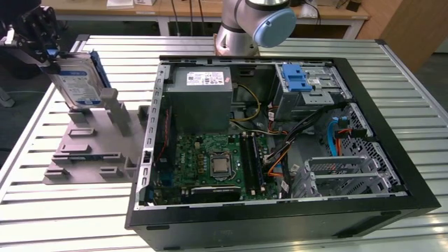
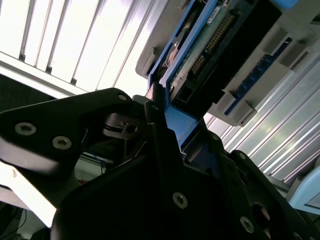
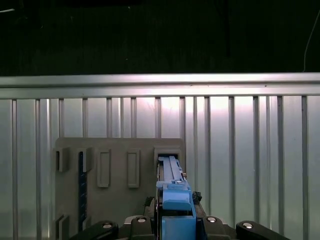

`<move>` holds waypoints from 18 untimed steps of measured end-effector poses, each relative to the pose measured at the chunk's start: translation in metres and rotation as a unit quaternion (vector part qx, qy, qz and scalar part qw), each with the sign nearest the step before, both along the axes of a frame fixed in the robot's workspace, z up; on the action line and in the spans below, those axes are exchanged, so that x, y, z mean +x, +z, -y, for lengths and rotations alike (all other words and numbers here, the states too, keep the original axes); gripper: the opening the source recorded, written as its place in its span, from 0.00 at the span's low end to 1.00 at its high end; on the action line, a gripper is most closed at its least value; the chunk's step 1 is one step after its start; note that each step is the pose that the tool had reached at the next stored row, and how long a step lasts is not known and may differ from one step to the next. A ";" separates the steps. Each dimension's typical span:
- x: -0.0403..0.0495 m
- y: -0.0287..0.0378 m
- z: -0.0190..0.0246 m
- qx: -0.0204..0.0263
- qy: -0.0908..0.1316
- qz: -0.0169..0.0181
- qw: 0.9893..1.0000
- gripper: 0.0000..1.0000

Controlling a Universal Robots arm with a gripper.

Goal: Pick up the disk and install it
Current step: 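Pick up the disk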

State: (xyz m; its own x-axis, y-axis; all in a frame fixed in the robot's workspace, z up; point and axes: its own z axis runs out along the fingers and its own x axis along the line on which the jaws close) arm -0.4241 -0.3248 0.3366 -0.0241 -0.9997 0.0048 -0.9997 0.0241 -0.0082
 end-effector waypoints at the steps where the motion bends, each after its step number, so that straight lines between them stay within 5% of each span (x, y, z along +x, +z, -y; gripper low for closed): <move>1: -0.0001 0.0008 0.0000 0.000 0.000 0.000 1.000 0.36; 18: -0.0021 0.0145 -0.0001 0.000 0.000 0.002 1.000 0.36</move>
